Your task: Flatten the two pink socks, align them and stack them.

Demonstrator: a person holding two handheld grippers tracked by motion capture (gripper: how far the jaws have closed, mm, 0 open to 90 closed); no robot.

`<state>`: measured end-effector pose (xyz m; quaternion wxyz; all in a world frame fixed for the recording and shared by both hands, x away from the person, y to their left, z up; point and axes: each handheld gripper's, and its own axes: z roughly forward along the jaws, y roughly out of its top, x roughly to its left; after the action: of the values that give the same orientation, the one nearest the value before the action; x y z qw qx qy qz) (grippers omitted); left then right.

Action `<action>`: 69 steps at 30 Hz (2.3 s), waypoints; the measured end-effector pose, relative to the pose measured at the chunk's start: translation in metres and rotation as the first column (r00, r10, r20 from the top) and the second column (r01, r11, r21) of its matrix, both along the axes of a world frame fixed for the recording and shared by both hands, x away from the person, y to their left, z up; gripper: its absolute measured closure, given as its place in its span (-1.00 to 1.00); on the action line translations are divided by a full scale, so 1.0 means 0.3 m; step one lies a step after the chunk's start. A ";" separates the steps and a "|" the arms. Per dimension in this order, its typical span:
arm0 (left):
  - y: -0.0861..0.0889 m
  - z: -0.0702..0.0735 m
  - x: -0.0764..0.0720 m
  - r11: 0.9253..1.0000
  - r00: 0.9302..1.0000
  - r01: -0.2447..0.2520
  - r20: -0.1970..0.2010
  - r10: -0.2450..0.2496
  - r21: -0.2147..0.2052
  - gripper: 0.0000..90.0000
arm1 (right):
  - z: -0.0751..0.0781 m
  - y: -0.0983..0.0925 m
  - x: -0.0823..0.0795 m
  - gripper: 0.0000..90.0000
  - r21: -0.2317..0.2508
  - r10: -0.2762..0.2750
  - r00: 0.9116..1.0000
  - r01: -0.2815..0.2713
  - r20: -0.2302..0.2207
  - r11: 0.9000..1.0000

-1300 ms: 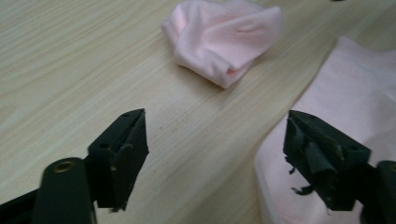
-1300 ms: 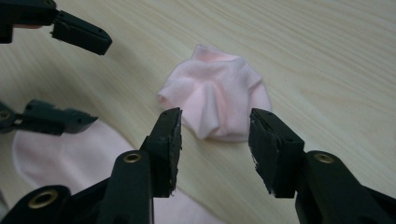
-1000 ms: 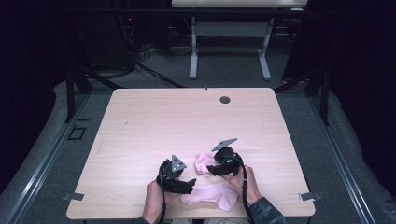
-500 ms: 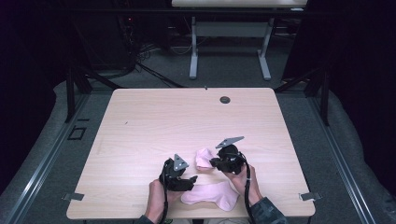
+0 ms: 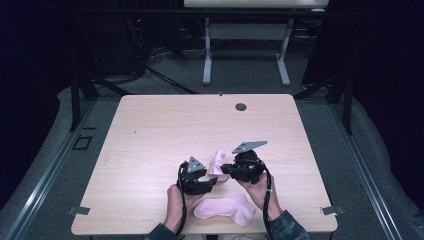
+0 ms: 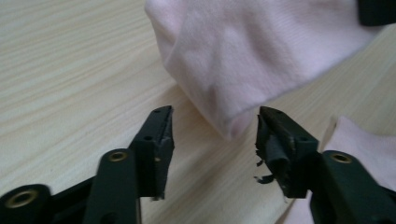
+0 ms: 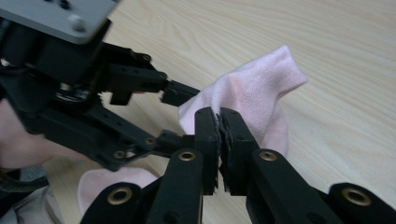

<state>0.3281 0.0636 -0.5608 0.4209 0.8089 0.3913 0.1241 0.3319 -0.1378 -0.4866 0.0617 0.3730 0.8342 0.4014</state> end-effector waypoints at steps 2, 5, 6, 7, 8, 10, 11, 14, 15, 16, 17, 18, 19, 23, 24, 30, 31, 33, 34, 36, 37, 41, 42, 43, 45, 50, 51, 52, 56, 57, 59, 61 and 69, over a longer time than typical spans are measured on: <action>0.001 0.001 0.001 1.000 1.000 -0.014 0.020 0.014 -0.004 0.53 | 0.013 -0.002 -0.003 0.91 0.003 0.005 1.000 -0.005 0.008 1.000; 0.018 0.017 -0.005 0.999 0.998 -0.038 0.055 0.038 0.001 0.92 | 0.029 -0.008 -0.008 0.91 0.007 0.005 1.000 -0.006 0.022 1.000; 0.032 0.035 -0.009 0.998 0.996 -0.050 0.080 0.047 0.030 0.96 | 0.036 -0.014 -0.010 0.91 0.016 0.001 1.000 -0.001 0.028 1.000; 0.032 0.035 -0.009 0.998 0.996 -0.050 0.080 0.047 0.030 0.96 | 0.038 -0.017 -0.009 0.91 0.018 0.000 0.999 -0.001 0.033 1.000; 0.040 0.048 -0.012 0.997 0.995 -0.057 0.090 0.052 0.044 0.96 | 0.038 -0.017 -0.009 0.91 0.018 0.000 0.999 -0.001 0.033 1.000; 0.051 0.080 -0.024 0.993 0.990 -0.076 0.129 0.064 0.086 0.96 | 0.041 -0.021 -0.008 0.91 0.024 0.001 0.999 -0.002 0.032 1.000; 0.055 0.098 -0.031 0.990 0.986 -0.083 0.154 0.065 0.114 0.96 | 0.041 -0.020 -0.009 0.91 0.029 0.002 0.999 -0.003 0.034 1.000; 0.053 0.149 -0.054 0.969 0.977 -0.093 0.208 0.045 0.229 0.96 | 0.040 -0.013 -0.009 0.91 0.028 0.012 0.999 -0.013 0.035 1.000; 0.039 0.163 -0.068 0.950 0.977 -0.077 0.213 0.012 0.302 0.96 | 0.039 -0.013 -0.008 0.91 0.023 0.016 0.999 -0.016 0.033 1.000; 0.039 0.163 -0.068 0.950 0.977 -0.077 0.213 0.012 0.302 0.96 | 0.039 -0.013 -0.008 0.91 0.023 0.016 0.999 -0.016 0.033 1.000; 0.015 0.154 -0.075 0.930 0.979 -0.053 0.204 -0.024 0.364 0.96 | 0.027 -0.020 -0.006 0.91 0.012 0.019 0.999 -0.019 0.028 1.000; 0.015 0.154 -0.075 0.930 0.979 -0.053 0.204 -0.024 0.364 0.96 | 0.027 -0.020 -0.006 0.91 0.012 0.019 0.999 -0.019 0.028 1.000; 0.000 0.142 -0.079 0.924 0.983 -0.036 0.181 -0.037 0.381 0.96 | 0.017 -0.026 -0.007 0.91 0.006 0.012 1.000 -0.012 0.017 1.000; -0.053 0.092 -0.082 0.917 0.989 0.028 0.123 -0.084 0.398 0.96 | -0.052 -0.066 -0.006 0.91 -0.038 0.004 1.000 -0.005 -0.029 0.999; -0.076 0.073 -0.078 0.919 0.990 0.064 0.091 -0.108 0.389 0.95 | -0.091 -0.090 -0.007 0.91 -0.054 -0.007 0.999 0.005 -0.046 0.999; -0.099 0.041 -0.064 0.936 0.989 0.139 -0.005 -0.146 0.324 0.48 | -0.171 -0.161 -0.012 0.91 -0.101 -0.041 0.996 0.032 -0.084 0.994; -0.099 0.041 -0.064 0.936 0.989 0.139 -0.005 -0.146 0.324 0.39 | -0.171 -0.161 -0.012 0.91 -0.101 -0.041 0.996 0.032 -0.084 0.994; -0.077 0.048 -0.068 0.945 0.990 0.140 -0.025 -0.138 0.296 0.29 | -0.193 -0.174 -0.013 0.89 -0.115 -0.027 0.995 0.015 -0.097 0.993; -0.039 0.068 -0.070 0.955 0.993 0.122 -0.025 -0.119 0.270 0.16 | -0.209 -0.181 -0.016 0.82 -0.141 -0.022 0.994 0.007 -0.107 0.990; -0.019 0.080 -0.072 0.961 0.994 0.106 -0.023 -0.103 0.254 0.00 | -0.218 -0.187 -0.016 0.70 -0.136 -0.020 0.993 0.004 -0.117 0.991; 0.002 0.091 -0.071 0.967 0.996 0.087 -0.015 -0.086 0.240 0.00 | -0.218 -0.187 -0.016 0.63 -0.136 -0.020 0.993 0.004 -0.117 0.991; 0.069 0.114 -0.045 0.976 1.000 0.005 0.001 -0.005 0.219 -0.07 | -0.194 -0.217 -0.016 0.42 -0.087 -0.034 0.995 0.026 -0.095 0.996; 0.080 0.115 -0.035 0.976 1.000 -0.012 0.000 0.012 0.218 -0.10 | -0.177 -0.229 -0.010 0.36 -0.072 -0.080 0.994 0.075 -0.074 0.995; 0.092 0.114 -0.016 0.975 0.999 -0.039 0.001 0.040 0.220 -0.10 | -0.171 -0.232 -0.005 0.36 -0.071 -0.109 0.991 0.104 -0.074 0.992; 0.094 0.110 -0.005 0.973 0.999 -0.048 0.001 0.049 0.224 -0.10 | -0.165 -0.234 0.008 0.35 -0.084 -0.130 0.989 0.124 -0.064 0.989; 0.078 0.074 0.046 0.970 0.997 -0.049 -0.046 0.062 0.238 0.07 | -0.187 -0.207 0.030 0.36 -0.152 -0.155 0.985 0.143 -0.074 0.978; 0.072 0.067 0.052 0.970 0.997 -0.047 -0.055 0.062 0.237 0.07 | -0.197 -0.199 0.035 0.36 -0.163 -0.156 0.984 0.142 -0.080 0.976; 0.070 0.061 0.058 0.970 0.996 -0.040 -0.064 0.057 0.239 0.09 | -0.207 -0.193 0.039 0.37 -0.170 -0.154 0.984 0.139 -0.084 0.976; 0.062 0.031 0.083 0.969 0.993 -0.021 -0.108 0.049 0.248 0.24 | -0.232 -0.180 0.053 0.42 -0.192 -0.159 0.982 0.138 -0.100 0.972; 0.062 0.024 0.088 0.968 0.992 -0.017 -0.118 0.048 0.250 0.29 | -0.240 -0.173 0.057 0.44 -0.200 -0.158 0.982 0.136 -0.099 0.970; 0.063 0.005 0.097 0.967 0.990 -0.007 -0.136 0.043 0.254 0.38 | -0.249 -0.166 0.056 0.47 -0.196 -0.167 0.982 0.148 -0.086 0.969; 0.062 -0.006 0.098 0.967 0.989 -0.008 -0.141 0.045 0.256 0.44 | -0.251 -0.167 0.059 0.49 -0.223 -0.154 0.983 0.128 -0.102 0.966; 0.061 -0.010 0.100 0.965 0.988 0.012 -0.151 0.028 0.262 0.58 | -0.254 -0.157 0.053 0.64 -0.236 -0.126 0.989 0.104 -0.081 0.966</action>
<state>0.3581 0.0818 -0.5637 0.2786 0.8629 0.4060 0.1138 0.3479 -0.1848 -0.5627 0.0879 0.4299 0.8542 0.2790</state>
